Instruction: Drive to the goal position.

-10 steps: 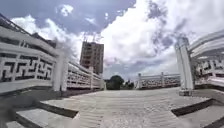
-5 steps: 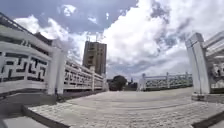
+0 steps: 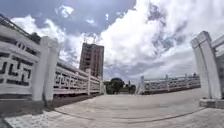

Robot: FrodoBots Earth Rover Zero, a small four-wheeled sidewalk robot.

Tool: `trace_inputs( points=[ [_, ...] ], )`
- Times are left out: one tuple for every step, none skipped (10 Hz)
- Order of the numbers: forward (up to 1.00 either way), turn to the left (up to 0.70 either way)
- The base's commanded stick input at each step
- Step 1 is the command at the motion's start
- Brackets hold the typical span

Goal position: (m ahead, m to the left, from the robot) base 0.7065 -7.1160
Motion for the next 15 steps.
trace_inputs(
  points=[
    [0.70,0.00],
    [0.70,0.00],
    [0.70,0.00],
    [0.70,0.00],
    [0.70,0.00],
    [0.70,0.00],
    [0.70,0.00],
    [0.70,-0.05],
    [0.70,-0.14],
    [0.70,-0.14],
    [0.70,-0.14],
    [0.70,-0.14],
    [0.70,-0.14],
    [0.70,-0.14],
    [0.70,-0.14]
  ],
)
